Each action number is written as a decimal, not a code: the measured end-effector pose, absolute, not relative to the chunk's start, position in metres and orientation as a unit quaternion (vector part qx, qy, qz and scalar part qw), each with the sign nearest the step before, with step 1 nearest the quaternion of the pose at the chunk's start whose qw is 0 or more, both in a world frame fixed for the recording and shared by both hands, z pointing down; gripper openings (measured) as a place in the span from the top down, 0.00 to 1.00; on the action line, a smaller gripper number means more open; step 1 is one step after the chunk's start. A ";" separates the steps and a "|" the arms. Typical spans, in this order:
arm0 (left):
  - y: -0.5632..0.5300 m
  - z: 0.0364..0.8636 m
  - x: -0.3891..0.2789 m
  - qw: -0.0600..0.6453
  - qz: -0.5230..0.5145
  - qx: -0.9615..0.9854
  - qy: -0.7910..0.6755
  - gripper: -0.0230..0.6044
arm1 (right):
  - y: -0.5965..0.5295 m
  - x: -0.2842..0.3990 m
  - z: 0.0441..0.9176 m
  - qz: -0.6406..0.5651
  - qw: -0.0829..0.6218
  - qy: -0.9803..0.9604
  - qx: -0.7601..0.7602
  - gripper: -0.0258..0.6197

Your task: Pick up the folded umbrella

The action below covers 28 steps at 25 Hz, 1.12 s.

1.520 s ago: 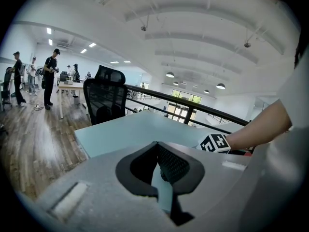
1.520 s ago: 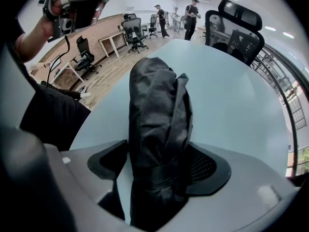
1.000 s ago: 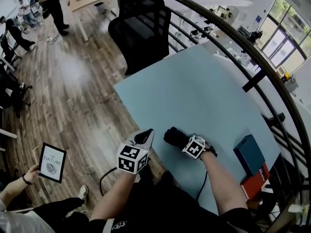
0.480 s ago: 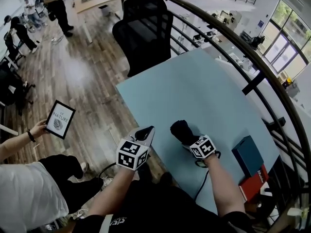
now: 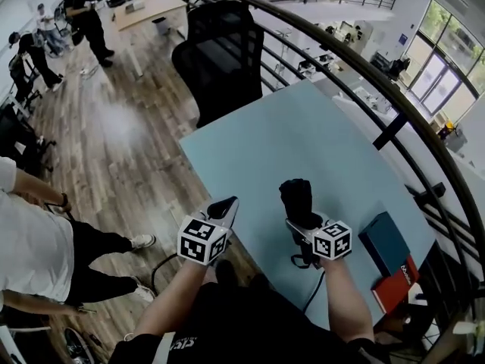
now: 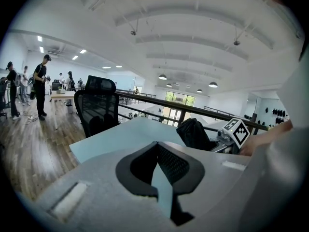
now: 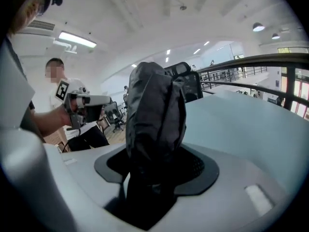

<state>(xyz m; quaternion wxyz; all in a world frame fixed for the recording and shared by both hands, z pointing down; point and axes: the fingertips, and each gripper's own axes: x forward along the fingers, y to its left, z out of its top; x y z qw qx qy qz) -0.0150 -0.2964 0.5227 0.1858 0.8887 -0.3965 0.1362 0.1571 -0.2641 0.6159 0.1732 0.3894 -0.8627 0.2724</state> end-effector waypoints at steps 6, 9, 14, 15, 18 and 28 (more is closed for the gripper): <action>-0.303 0.511 -0.019 0.177 0.124 0.889 -0.404 0.95 | -0.255 0.151 0.562 0.242 0.104 -0.879 0.396 0.57; -0.306 0.504 -0.023 0.173 0.118 0.889 -0.408 0.95 | -0.254 0.152 0.534 0.227 0.070 -0.884 0.404 0.57; -0.312 0.491 -0.027 0.162 0.106 0.891 -0.411 0.95 | -0.253 0.159 0.487 0.201 0.022 -0.886 0.418 0.57; -0.313 0.489 -0.028 0.159 0.104 0.891 -0.411 0.95 | -0.253 0.160 0.478 0.194 0.015 -0.886 0.422 0.57; -0.315 0.480 -0.031 0.151 0.096 0.894 -0.412 0.95 | -0.252 0.163 0.451 0.174 -0.008 -0.885 0.431 0.56; -0.321 0.441 -0.039 0.111 0.069 0.898 -0.421 0.95 | -0.244 0.178 0.378 0.103 -0.064 -0.880 0.460 0.56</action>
